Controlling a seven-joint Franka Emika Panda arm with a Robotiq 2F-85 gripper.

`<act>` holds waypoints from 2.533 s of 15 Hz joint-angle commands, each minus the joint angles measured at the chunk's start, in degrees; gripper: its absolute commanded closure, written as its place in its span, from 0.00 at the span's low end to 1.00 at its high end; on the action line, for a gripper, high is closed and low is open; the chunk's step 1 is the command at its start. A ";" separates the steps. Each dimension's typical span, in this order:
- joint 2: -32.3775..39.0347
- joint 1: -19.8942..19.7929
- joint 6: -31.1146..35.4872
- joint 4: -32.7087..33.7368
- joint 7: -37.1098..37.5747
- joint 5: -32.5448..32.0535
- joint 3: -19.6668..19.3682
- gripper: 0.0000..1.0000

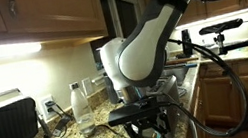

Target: Put one slice of bread in the toaster

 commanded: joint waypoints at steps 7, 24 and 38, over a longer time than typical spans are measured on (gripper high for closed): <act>0.64 1.86 -1.80 3.31 1.41 -0.63 -1.71 0.96; -3.87 3.51 -11.66 9.78 6.27 -6.47 -2.45 0.97; -13.61 1.93 -21.10 10.39 13.48 -10.60 -1.19 0.97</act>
